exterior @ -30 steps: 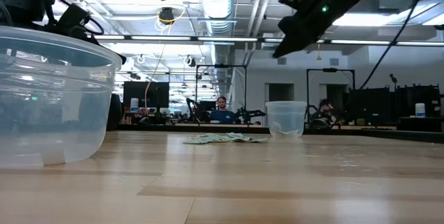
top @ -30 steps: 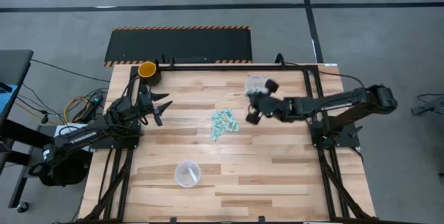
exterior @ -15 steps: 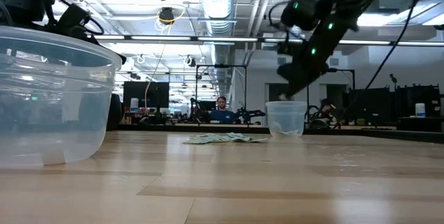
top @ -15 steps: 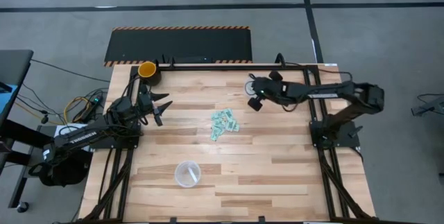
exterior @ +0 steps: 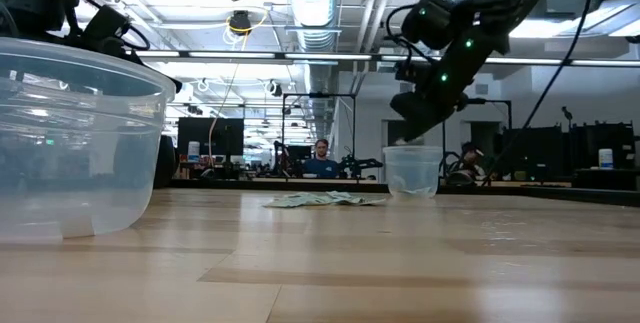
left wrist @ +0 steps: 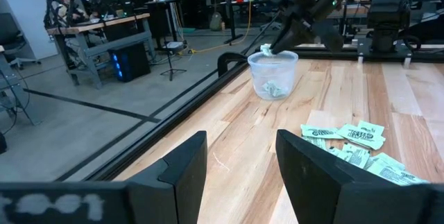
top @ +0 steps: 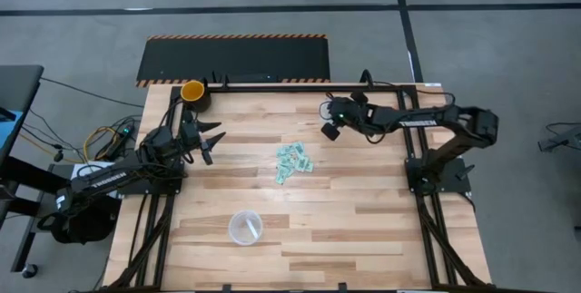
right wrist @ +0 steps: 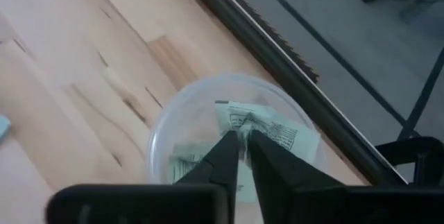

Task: Pick and place Stevia / Truvia into bins
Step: Put the stevia packet into the top container

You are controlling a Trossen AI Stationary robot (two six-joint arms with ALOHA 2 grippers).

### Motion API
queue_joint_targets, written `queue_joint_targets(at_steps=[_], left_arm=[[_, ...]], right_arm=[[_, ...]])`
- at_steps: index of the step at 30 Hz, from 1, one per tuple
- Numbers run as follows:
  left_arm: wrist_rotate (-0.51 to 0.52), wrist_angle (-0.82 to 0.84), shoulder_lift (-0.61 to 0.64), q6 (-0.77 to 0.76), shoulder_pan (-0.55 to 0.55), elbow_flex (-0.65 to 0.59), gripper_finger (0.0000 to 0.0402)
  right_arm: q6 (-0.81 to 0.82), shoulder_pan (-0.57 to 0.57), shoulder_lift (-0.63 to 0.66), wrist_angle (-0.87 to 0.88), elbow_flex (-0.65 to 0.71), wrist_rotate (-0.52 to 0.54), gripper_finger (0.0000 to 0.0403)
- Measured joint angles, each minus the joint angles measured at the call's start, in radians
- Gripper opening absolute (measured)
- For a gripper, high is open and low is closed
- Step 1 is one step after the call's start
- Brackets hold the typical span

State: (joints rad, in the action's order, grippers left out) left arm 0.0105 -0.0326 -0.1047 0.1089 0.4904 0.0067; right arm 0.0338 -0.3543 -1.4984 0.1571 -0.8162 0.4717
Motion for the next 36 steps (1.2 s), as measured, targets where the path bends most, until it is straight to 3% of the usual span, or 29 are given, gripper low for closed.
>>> queue_joint_targets(at_steps=[7, 12, 25, 36], left_arm=[[0.000, 0.000, 0.000, 0.000, 0.000, 0.000, 0.0163], [0.000, 0.000, 0.000, 0.000, 0.000, 0.000, 0.0163], [0.000, 0.000, 0.000, 0.000, 0.000, 0.000, 0.0163], [0.000, 0.000, 0.000, 0.000, 0.000, 0.000, 0.0163]], right_arm=[[-0.005, 0.037, 0.054, 0.051, 0.000, -0.002, 0.0104], [0.021, 0.075, 0.100, 0.101, 0.000, -0.014, 0.0126], [0.058, 0.193, 0.319, 0.470, 0.000, -0.461, 0.0116], [0.169, 0.237, 0.371, 0.559, 0.000, -0.475, 0.0116]])
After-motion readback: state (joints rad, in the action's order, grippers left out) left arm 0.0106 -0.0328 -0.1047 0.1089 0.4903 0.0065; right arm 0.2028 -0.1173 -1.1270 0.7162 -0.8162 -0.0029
